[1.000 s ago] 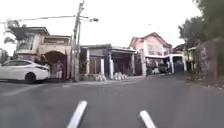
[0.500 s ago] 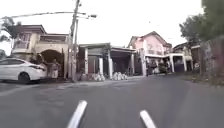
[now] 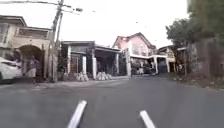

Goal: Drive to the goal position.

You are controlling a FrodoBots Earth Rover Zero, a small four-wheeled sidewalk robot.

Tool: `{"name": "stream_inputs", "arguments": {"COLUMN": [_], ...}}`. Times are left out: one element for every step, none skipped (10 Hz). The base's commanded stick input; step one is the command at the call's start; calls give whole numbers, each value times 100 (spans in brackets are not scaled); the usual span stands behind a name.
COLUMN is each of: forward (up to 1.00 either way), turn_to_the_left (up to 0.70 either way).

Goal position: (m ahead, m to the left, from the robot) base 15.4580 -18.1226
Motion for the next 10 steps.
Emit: {"name": "stream_inputs", "arguments": {"forward": [100, 100, 100, 100, 100, 100, 100, 100, 100, 100], "turn_to_the_left": [0, 0, 0, 0, 0, 0, 0, 0, 0, 0]}}
